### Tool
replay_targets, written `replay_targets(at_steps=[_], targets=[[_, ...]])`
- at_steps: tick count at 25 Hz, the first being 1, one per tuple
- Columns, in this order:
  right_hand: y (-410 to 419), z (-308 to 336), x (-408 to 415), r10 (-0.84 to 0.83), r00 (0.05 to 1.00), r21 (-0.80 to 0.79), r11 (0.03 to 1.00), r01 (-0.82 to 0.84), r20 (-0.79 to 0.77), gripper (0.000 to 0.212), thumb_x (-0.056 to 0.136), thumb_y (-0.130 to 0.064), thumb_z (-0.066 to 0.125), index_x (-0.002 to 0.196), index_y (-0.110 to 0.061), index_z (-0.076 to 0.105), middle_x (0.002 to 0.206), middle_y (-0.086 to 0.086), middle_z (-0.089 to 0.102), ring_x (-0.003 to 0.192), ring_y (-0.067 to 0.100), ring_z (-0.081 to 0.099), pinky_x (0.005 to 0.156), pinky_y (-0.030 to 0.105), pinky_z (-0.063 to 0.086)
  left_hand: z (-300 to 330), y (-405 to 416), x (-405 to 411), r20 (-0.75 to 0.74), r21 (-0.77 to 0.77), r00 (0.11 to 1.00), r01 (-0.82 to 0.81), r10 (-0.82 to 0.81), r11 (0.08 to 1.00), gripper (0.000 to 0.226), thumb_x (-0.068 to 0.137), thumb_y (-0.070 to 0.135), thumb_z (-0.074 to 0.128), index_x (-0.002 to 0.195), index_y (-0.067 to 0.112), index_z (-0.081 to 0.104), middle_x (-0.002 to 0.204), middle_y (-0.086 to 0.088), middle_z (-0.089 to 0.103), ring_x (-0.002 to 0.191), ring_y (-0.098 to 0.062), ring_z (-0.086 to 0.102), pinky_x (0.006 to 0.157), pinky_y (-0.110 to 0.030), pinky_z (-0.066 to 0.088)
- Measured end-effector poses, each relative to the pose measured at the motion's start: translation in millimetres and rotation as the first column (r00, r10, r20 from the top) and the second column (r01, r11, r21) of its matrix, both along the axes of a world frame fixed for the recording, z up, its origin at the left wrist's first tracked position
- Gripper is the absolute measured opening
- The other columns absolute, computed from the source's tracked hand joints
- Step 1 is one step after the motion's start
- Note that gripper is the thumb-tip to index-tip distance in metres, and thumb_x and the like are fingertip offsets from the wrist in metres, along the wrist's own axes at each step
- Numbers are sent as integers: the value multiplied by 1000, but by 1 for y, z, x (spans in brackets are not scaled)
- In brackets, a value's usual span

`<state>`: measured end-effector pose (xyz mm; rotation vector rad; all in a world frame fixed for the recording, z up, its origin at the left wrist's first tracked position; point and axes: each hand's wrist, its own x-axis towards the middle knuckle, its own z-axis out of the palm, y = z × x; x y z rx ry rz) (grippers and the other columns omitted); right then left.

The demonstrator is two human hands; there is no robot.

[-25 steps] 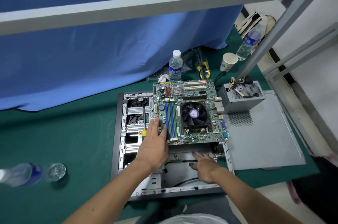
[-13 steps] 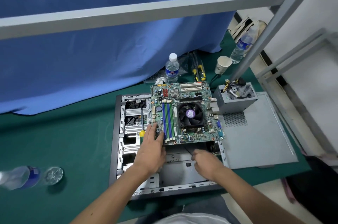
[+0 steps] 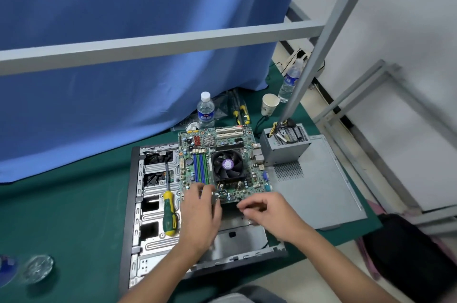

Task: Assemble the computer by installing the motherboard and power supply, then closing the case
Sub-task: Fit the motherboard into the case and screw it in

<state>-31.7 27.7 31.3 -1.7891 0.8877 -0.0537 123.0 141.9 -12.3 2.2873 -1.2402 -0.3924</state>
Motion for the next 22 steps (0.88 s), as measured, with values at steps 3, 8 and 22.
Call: replay_targets(at_steps=[3,8,22], targets=[[2,15,2,-40,995,29,999,37,92,34,89,-9,69,96,-42,74,98,-19,74,93,2,69,87,22,55,16,-10,-14,-482,-68,873,51,-77,996,18,103,23,48,101,19,65,99,5,67,93,-13,62,87,-28,49],[12,25,-10,-213,950,128,974,187,229,32,94,-3,61,110,-28,72,96,-10,76,91,7,72,82,22,57,36,-9,-31,-887,-12,459,97,-55,995,34,91,38,44,116,32,65,108,11,73,105,-10,67,92,-32,50],[-3,37,-6,-169,957,-657,753,-29,-235,29,101,-18,49,127,-25,56,101,-3,71,88,20,66,75,37,55,64,3,-25,-742,-142,664,-21,-93,990,23,103,33,49,81,34,57,59,12,46,56,-12,43,55,-27,41]])
